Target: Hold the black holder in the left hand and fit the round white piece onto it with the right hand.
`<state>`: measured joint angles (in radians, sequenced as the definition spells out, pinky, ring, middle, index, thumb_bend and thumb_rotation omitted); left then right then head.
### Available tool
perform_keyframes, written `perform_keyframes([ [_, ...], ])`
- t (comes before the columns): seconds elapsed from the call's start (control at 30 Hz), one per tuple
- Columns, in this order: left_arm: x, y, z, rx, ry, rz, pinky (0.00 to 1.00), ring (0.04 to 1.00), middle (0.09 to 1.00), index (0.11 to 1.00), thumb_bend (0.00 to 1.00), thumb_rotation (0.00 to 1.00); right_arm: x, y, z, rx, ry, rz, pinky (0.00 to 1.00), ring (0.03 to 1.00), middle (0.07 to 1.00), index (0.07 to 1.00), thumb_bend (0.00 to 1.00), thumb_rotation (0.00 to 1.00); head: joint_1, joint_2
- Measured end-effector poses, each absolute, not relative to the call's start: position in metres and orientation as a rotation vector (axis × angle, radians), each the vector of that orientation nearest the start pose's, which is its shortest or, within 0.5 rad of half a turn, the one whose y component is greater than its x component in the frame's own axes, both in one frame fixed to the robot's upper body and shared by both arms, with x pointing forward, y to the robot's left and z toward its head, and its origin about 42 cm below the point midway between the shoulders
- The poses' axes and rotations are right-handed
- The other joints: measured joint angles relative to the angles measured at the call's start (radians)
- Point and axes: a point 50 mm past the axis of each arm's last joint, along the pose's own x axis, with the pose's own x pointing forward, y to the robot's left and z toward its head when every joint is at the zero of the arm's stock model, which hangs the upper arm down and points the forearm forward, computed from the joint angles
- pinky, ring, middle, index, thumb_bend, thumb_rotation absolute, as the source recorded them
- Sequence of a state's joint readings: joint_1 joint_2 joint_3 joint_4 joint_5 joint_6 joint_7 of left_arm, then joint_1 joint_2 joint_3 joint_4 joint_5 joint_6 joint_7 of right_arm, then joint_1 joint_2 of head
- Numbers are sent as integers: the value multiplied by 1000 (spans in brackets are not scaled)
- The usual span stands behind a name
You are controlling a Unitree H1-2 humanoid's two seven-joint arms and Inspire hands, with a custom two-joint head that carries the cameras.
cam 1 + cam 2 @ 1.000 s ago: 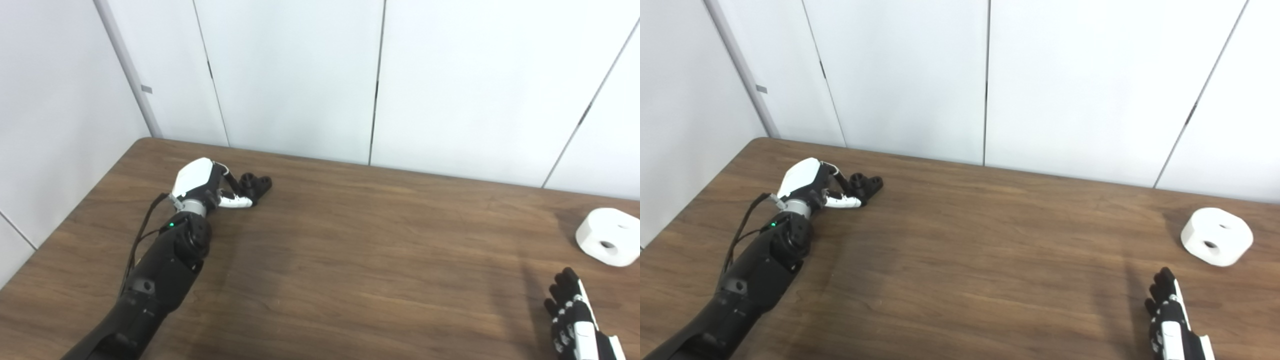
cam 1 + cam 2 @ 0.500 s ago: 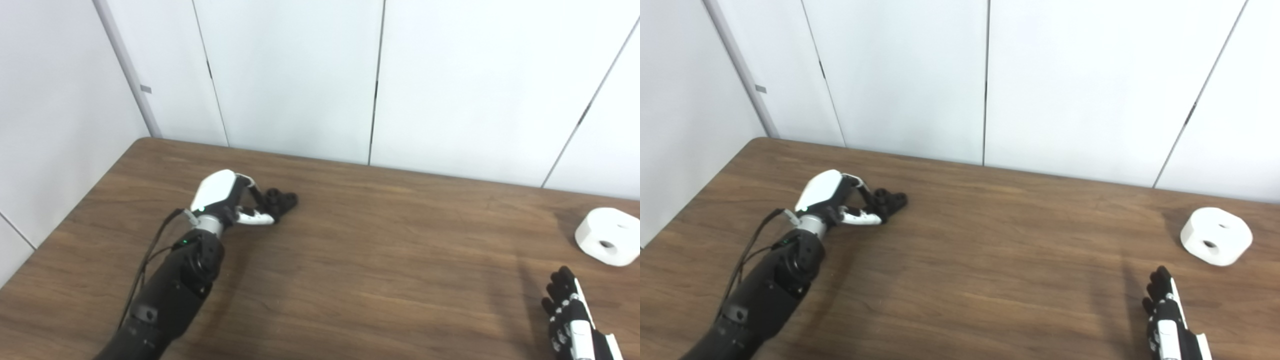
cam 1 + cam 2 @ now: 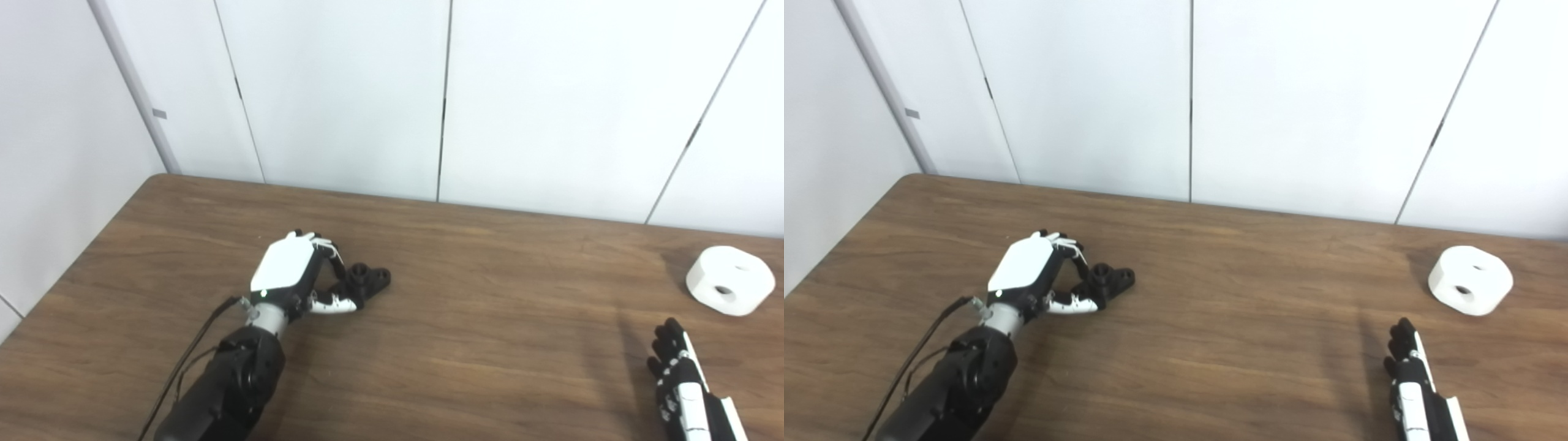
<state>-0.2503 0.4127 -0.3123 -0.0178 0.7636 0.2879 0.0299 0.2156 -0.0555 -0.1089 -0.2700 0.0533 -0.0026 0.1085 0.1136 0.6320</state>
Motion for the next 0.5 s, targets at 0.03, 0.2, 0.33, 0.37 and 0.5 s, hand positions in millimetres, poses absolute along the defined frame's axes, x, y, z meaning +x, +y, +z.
perform_keyframes([
  [0.03, 350, 259, 163, 1220, -103, -43, 996, 916, 808, 486, 523, 50, 211, -262, 121, -38, -67, -36, 1000, 1000, 984, 990, 436, 950, -8, 3],
  [0.2, 335, 244, 161, 1242, -155, -78, 996, 911, 811, 487, 522, 50, 212, -259, 121, -39, -67, -35, 1000, 996, 979, 983, 461, 939, -46, 11],
  [0.33, 320, 230, 159, 1244, -188, -126, 1000, 915, 804, 487, 522, 50, 212, -256, 120, -53, -65, -35, 1000, 992, 967, 971, 488, 937, -66, 17],
  [0.37, 316, 227, 158, 1241, -194, -135, 1000, 916, 804, 487, 522, 50, 213, -255, 120, -60, -64, -37, 1000, 990, 967, 970, 488, 938, -74, 20],
  [0.5, 300, 213, 158, 1246, -228, -174, 1000, 921, 807, 487, 522, 50, 213, -251, 120, -61, -63, -36, 1000, 993, 968, 966, 492, 927, -104, 32],
])
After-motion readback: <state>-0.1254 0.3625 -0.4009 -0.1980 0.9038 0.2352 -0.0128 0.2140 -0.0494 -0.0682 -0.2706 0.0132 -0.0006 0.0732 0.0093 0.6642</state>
